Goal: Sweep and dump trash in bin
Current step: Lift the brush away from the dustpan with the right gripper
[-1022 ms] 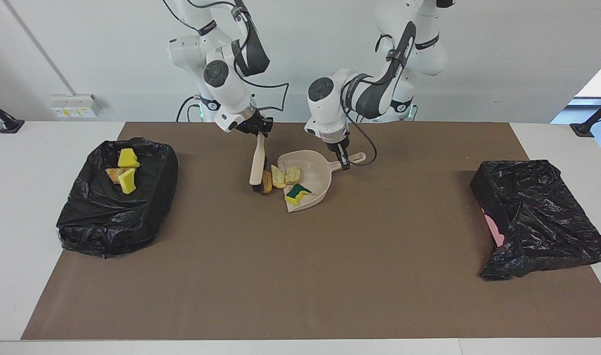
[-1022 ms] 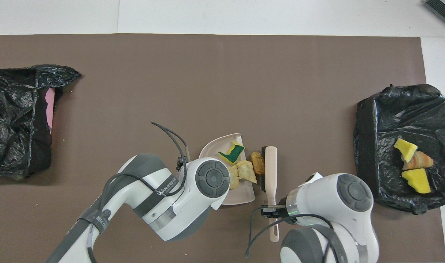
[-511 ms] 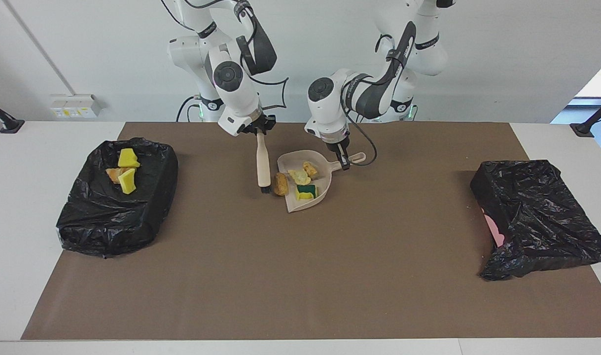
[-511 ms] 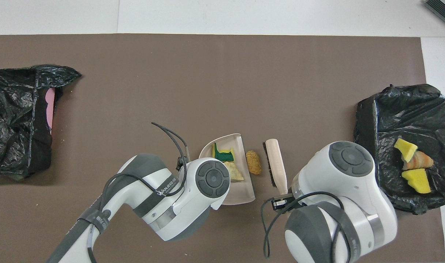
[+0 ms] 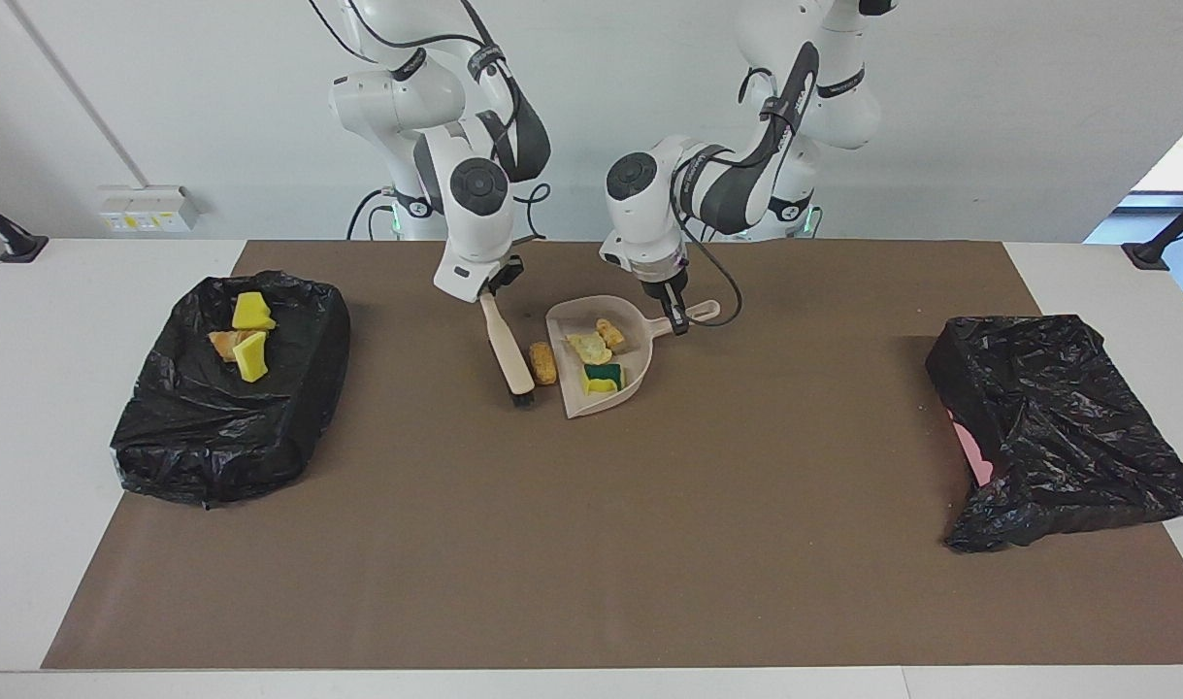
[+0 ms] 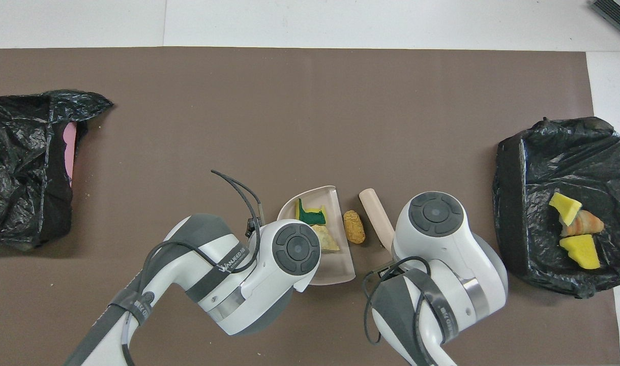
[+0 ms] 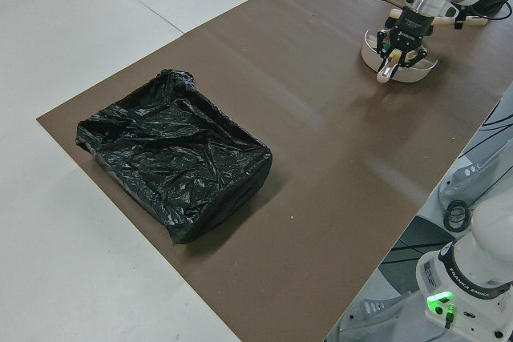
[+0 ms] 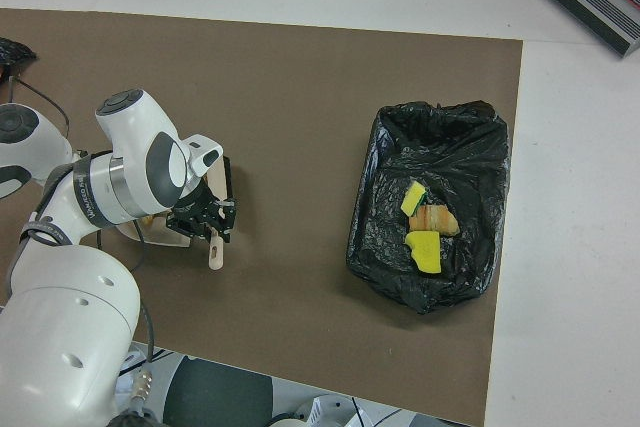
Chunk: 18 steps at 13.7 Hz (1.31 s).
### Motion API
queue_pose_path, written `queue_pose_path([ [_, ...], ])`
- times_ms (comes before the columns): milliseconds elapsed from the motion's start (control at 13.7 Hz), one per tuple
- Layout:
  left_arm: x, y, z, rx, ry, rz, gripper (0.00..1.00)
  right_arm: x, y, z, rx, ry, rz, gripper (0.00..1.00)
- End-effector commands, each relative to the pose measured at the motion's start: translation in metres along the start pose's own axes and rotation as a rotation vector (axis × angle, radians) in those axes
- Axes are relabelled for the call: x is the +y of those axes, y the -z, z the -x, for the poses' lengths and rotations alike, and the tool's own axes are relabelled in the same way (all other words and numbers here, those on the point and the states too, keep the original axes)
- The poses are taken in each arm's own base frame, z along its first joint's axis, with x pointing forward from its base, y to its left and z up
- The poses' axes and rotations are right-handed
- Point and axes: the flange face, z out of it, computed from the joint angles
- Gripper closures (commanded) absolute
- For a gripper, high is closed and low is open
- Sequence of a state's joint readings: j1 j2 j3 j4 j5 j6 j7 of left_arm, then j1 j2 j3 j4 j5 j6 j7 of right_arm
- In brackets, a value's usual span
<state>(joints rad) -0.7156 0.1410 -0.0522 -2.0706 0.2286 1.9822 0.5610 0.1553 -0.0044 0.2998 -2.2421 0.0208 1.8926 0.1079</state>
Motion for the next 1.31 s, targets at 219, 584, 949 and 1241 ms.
queue_pose_path([
  [219,0.005,-0.003,0.009,-0.018,-0.01,0.003,1.0,-0.039,0.001,-0.009,0.032,-0.062,-0.315,1.0],
  [584,-0.009,-0.008,0.015,0.003,0.019,0.003,1.0,-0.032,0.028,0.002,0.06,-0.083,-0.311,1.0],
  [949,-0.033,-0.004,0.03,0.049,-0.017,-0.019,1.0,-0.006,0.06,0.044,-0.024,-0.27,-0.206,1.0],
  [1241,-0.07,0.007,0.081,0.06,-0.029,-0.017,1.0,-0.031,0.068,0.065,-0.036,-0.439,-0.167,1.0],
])
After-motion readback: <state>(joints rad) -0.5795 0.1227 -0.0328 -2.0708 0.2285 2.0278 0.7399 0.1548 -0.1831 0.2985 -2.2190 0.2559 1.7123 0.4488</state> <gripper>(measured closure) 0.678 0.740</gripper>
